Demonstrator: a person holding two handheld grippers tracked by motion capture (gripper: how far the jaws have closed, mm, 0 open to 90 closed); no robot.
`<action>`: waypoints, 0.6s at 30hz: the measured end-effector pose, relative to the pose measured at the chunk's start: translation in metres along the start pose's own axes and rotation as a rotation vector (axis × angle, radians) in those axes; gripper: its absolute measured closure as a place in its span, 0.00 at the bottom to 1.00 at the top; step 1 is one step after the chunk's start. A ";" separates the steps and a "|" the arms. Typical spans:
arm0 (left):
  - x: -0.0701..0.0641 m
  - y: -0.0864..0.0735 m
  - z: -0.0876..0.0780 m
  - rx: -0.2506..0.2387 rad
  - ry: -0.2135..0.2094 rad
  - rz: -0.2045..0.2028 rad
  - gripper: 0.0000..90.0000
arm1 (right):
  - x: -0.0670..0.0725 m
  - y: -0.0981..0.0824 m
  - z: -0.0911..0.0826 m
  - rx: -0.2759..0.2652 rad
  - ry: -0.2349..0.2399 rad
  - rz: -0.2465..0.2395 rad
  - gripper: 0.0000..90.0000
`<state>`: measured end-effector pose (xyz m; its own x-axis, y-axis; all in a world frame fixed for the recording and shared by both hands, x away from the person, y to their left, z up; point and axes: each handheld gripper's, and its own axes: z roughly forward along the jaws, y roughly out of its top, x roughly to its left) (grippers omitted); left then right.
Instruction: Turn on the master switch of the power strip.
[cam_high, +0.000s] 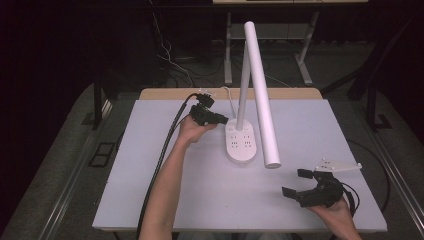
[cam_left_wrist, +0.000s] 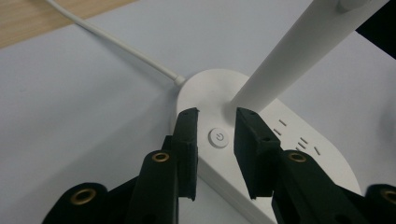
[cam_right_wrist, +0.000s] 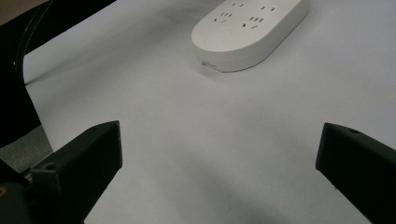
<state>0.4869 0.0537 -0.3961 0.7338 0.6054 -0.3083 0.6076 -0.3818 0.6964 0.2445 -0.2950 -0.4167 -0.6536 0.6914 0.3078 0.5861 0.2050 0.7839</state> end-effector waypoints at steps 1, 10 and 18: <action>0.000 0.000 0.001 0.012 -0.004 0.006 0.79 | 0.000 0.000 0.000 0.003 0.001 -0.001 0.00; -0.001 -0.003 0.015 -0.002 -0.016 -0.014 0.90 | 0.000 0.000 0.000 0.009 0.002 -0.002 0.00; -0.002 -0.005 0.023 -0.005 -0.028 -0.032 0.99 | 0.000 0.000 0.001 0.013 0.003 -0.006 0.00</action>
<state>0.4892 0.0383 -0.4140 0.7225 0.5972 -0.3483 0.6294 -0.3595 0.6889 0.2449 -0.2946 -0.4170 -0.6585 0.6881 0.3048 0.5885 0.2182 0.7785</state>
